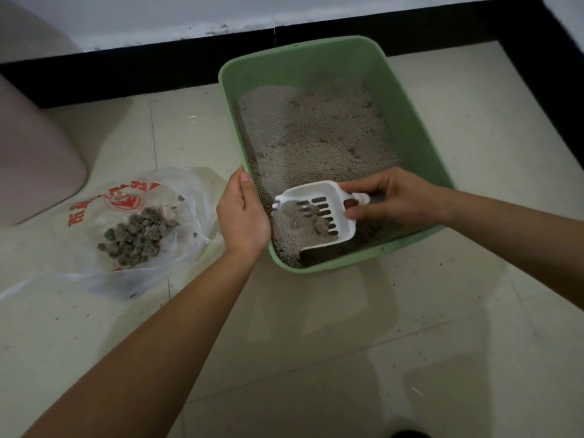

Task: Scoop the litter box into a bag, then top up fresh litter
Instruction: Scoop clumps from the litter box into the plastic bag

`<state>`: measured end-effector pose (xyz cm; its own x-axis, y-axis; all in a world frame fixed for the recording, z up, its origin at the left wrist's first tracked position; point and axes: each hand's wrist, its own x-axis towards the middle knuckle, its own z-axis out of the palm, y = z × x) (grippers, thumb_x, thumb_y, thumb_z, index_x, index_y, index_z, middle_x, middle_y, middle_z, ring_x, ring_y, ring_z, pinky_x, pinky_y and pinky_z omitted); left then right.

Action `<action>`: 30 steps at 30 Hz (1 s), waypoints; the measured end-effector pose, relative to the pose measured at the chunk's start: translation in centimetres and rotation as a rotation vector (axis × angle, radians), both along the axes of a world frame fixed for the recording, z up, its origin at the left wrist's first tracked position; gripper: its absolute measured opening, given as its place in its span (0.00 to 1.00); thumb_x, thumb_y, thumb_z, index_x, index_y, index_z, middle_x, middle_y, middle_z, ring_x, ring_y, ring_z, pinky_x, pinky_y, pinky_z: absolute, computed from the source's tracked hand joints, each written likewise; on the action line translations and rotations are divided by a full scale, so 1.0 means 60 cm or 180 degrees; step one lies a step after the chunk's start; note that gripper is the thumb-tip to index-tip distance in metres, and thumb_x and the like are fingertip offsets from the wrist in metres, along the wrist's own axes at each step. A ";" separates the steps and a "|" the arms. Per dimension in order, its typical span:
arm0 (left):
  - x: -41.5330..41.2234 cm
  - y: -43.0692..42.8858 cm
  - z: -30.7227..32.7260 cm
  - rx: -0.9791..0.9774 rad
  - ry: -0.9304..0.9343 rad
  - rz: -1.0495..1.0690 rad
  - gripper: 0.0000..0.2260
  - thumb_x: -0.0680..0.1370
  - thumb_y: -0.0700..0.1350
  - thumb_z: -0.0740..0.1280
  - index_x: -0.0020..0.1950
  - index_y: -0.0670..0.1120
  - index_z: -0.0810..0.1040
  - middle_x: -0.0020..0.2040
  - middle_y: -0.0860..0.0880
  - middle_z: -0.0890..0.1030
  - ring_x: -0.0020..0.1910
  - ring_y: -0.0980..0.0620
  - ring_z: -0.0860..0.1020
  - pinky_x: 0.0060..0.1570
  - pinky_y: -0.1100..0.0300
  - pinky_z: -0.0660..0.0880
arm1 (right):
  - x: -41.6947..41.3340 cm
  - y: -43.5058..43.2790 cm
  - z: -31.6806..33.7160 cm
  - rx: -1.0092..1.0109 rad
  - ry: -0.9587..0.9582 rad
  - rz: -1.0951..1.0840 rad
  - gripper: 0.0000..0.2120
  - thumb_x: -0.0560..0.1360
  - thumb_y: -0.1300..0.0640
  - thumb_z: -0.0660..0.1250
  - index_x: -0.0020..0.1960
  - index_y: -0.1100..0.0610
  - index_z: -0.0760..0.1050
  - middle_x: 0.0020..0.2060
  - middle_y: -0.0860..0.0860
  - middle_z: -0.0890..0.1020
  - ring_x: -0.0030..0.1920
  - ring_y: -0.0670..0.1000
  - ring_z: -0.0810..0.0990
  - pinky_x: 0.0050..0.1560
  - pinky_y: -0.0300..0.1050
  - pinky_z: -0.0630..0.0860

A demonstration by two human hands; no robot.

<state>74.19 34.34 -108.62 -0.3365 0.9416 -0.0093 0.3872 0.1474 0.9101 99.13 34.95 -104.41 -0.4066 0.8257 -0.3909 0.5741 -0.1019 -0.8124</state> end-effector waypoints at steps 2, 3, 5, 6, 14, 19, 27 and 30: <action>0.000 0.000 0.000 -0.0040 0.0008 0.0015 0.17 0.84 0.46 0.53 0.67 0.41 0.74 0.60 0.48 0.79 0.57 0.56 0.74 0.55 0.71 0.66 | 0.008 0.002 0.009 0.0066 0.0162 -0.0233 0.24 0.73 0.65 0.72 0.68 0.56 0.74 0.49 0.38 0.85 0.47 0.35 0.81 0.52 0.31 0.76; 0.000 0.001 -0.001 -0.0037 0.0002 0.0016 0.17 0.85 0.46 0.53 0.67 0.41 0.74 0.59 0.49 0.79 0.57 0.56 0.74 0.55 0.71 0.66 | 0.012 0.003 0.012 0.0130 0.0170 -0.0326 0.24 0.73 0.65 0.73 0.68 0.55 0.75 0.49 0.38 0.85 0.48 0.36 0.81 0.55 0.33 0.77; 0.000 0.001 0.000 -0.0010 -0.0014 -0.0004 0.17 0.85 0.46 0.53 0.66 0.42 0.75 0.56 0.51 0.78 0.54 0.57 0.74 0.52 0.72 0.65 | 0.017 0.006 0.018 0.0233 0.0121 -0.0416 0.23 0.72 0.62 0.74 0.65 0.52 0.77 0.53 0.40 0.84 0.53 0.39 0.81 0.63 0.39 0.75; -0.001 0.001 -0.001 0.0000 -0.0011 -0.0017 0.16 0.85 0.46 0.53 0.66 0.42 0.75 0.55 0.52 0.78 0.53 0.57 0.74 0.51 0.71 0.66 | 0.019 0.007 0.024 0.0273 0.0080 -0.0419 0.23 0.71 0.61 0.75 0.65 0.50 0.77 0.54 0.41 0.84 0.54 0.40 0.82 0.64 0.40 0.75; -0.003 0.001 0.004 0.0032 0.0060 -0.0090 0.16 0.85 0.45 0.52 0.64 0.42 0.76 0.53 0.54 0.76 0.50 0.57 0.73 0.48 0.69 0.65 | 0.002 0.003 0.044 0.0688 0.0019 -0.0939 0.21 0.74 0.61 0.74 0.65 0.52 0.77 0.53 0.45 0.84 0.48 0.33 0.81 0.48 0.24 0.73; -0.008 0.001 0.006 -0.0005 0.0151 -0.0170 0.16 0.85 0.45 0.52 0.61 0.41 0.77 0.49 0.52 0.77 0.46 0.54 0.73 0.44 0.65 0.66 | -0.009 -0.011 0.061 0.0750 0.0030 -0.1142 0.21 0.74 0.63 0.73 0.65 0.53 0.77 0.51 0.43 0.84 0.50 0.35 0.82 0.53 0.29 0.77; -0.075 0.011 0.014 -0.0127 0.0621 -0.0836 0.15 0.84 0.48 0.55 0.57 0.44 0.79 0.47 0.43 0.82 0.47 0.43 0.79 0.49 0.51 0.76 | -0.028 -0.022 0.088 0.0768 -0.0175 -0.1290 0.19 0.75 0.59 0.73 0.64 0.48 0.78 0.46 0.37 0.83 0.44 0.31 0.80 0.44 0.22 0.73; -0.136 0.012 0.025 0.0132 0.1379 -0.0808 0.14 0.83 0.46 0.57 0.60 0.43 0.79 0.53 0.42 0.82 0.52 0.42 0.78 0.52 0.53 0.73 | -0.043 -0.022 0.093 0.0758 -0.0196 -0.1306 0.19 0.75 0.58 0.73 0.64 0.47 0.78 0.42 0.34 0.82 0.41 0.30 0.80 0.41 0.22 0.73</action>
<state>66.03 35.07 -107.12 -0.0616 0.9909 0.1198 0.7497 -0.0333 0.6609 96.55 33.63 -98.80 -0.0103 0.9828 -0.1844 0.5733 -0.1453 -0.8063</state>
